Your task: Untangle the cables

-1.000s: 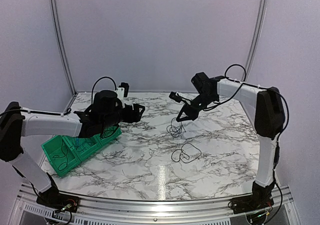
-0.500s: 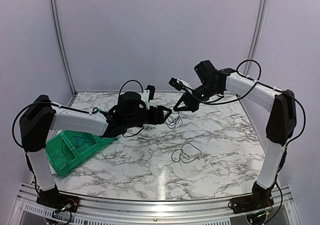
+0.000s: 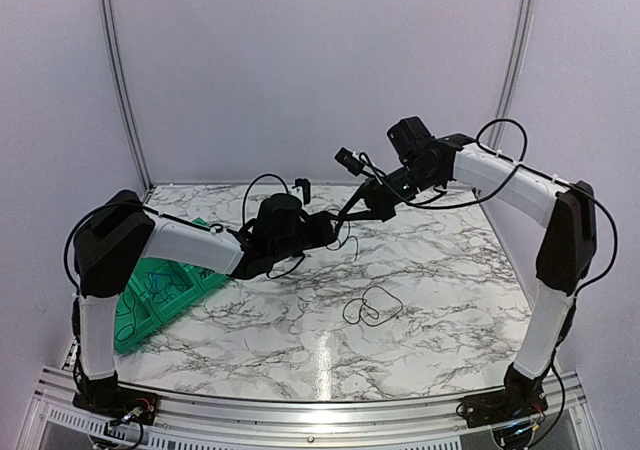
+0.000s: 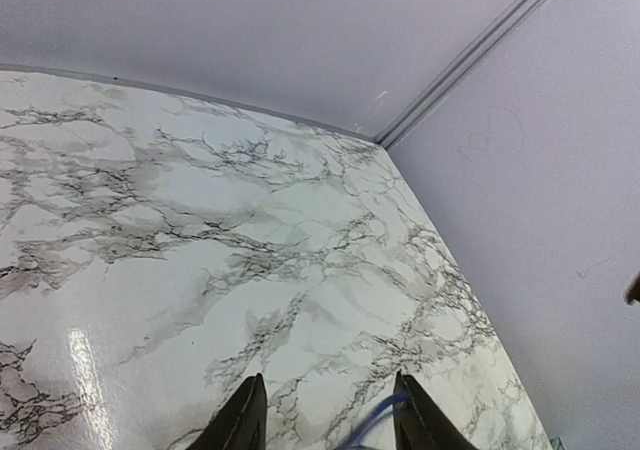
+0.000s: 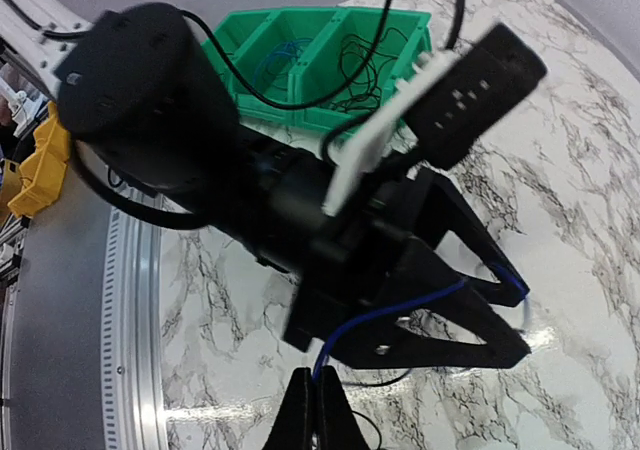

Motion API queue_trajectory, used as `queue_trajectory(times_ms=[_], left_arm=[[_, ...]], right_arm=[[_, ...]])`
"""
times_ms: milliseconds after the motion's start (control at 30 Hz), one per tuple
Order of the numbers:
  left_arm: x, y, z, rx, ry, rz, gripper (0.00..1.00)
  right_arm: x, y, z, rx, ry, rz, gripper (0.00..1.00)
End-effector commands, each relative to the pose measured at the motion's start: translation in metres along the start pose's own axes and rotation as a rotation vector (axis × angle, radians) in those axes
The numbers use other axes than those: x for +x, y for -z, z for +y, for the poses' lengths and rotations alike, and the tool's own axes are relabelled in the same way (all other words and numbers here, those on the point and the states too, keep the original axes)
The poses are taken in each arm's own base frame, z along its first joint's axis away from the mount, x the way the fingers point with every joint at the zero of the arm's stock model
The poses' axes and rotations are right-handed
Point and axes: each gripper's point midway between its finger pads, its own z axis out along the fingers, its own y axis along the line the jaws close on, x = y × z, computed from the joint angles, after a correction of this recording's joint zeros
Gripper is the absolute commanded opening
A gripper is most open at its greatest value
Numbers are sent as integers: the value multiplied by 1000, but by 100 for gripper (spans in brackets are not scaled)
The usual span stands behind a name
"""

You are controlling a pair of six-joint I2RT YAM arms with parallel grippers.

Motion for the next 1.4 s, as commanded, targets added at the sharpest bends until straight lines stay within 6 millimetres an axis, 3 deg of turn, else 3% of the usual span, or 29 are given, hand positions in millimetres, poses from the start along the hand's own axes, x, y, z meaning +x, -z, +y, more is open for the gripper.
queue_trajectory(times_ms=[0, 133, 333, 600, 800, 933, 1133, 1367], left_arm=[[1, -17, 44, -141, 36, -81, 45], [32, -20, 74, -196, 53, -24, 45], [59, -8, 95, -232, 69, 36, 45], [44, 17, 83, -204, -23, 20, 46], [24, 55, 75, -187, -116, -40, 53], [-2, 86, 52, -106, -205, -138, 57], [-34, 117, -5, 100, -355, -209, 60], [-43, 120, -64, 349, -343, -176, 61]], right_arm=[[-60, 51, 67, -63, 187, -153, 0], [-89, 86, 83, 39, 289, -212, 0], [-99, 110, 84, 83, 313, -251, 0], [-85, 101, 61, 87, 269, -228, 0], [-70, 90, 46, 116, 244, -195, 0], [-55, 82, 37, 135, 226, -169, 0], [-39, 71, 26, 168, 215, -123, 0], [-27, 55, 18, 195, 216, -73, 0]])
